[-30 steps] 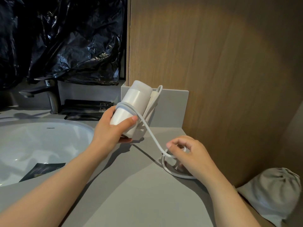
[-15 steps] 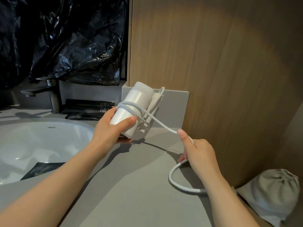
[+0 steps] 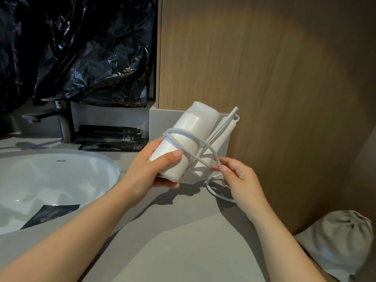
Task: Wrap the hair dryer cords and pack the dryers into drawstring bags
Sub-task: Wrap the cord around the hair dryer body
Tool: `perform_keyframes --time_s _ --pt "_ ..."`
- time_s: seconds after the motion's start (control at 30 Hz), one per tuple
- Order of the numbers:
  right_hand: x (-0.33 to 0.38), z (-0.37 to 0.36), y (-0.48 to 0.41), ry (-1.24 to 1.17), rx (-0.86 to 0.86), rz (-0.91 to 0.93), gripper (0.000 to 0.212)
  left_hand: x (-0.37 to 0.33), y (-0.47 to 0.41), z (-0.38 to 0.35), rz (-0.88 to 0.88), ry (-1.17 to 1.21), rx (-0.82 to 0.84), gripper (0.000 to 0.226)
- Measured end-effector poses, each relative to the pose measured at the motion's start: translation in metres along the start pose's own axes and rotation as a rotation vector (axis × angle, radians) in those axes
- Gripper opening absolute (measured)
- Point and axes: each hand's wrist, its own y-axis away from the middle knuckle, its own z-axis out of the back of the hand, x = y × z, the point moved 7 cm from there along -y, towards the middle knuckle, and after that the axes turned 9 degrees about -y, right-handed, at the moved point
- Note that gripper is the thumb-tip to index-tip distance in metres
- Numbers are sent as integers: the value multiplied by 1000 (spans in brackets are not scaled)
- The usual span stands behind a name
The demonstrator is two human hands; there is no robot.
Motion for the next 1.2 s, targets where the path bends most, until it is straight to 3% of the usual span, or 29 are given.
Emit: perform_keyframes --time_s 0.17,0.37,0.47,0.57,0.67,0.77,0.87,0.93,1.03,1.2 --pt "7 -6 2 -134 119 -21 36 -1 2 -2 24 56 18 46" --pt "16 -9 6 -341 190 12 25 0 4 -8 70 122 99 53" --pt "18 -5 6 -378 172 52 27 -1 5 -11 87 135 121 41" --pt "21 -4 9 -415 190 72 35 0 4 -9 98 98 89 46" --pt "24 -4 13 -421 211 86 36 2 0 2 109 47 -55 54" --pt "22 -4 14 -357 158 97 29 0 1 13 54 -88 -221 37" --pt "24 -1 15 -286 62 152 32 -5 5 8 -27 -246 -240 29" --pt "27 3 17 -270 6 192 35 -5 7 0 -43 -270 -153 34" --pt "29 9 17 -274 -30 221 31 -7 8 -4 -72 -467 -106 62" --pt "30 12 16 -338 -42 217 28 -9 9 -7 -71 -322 -110 55"
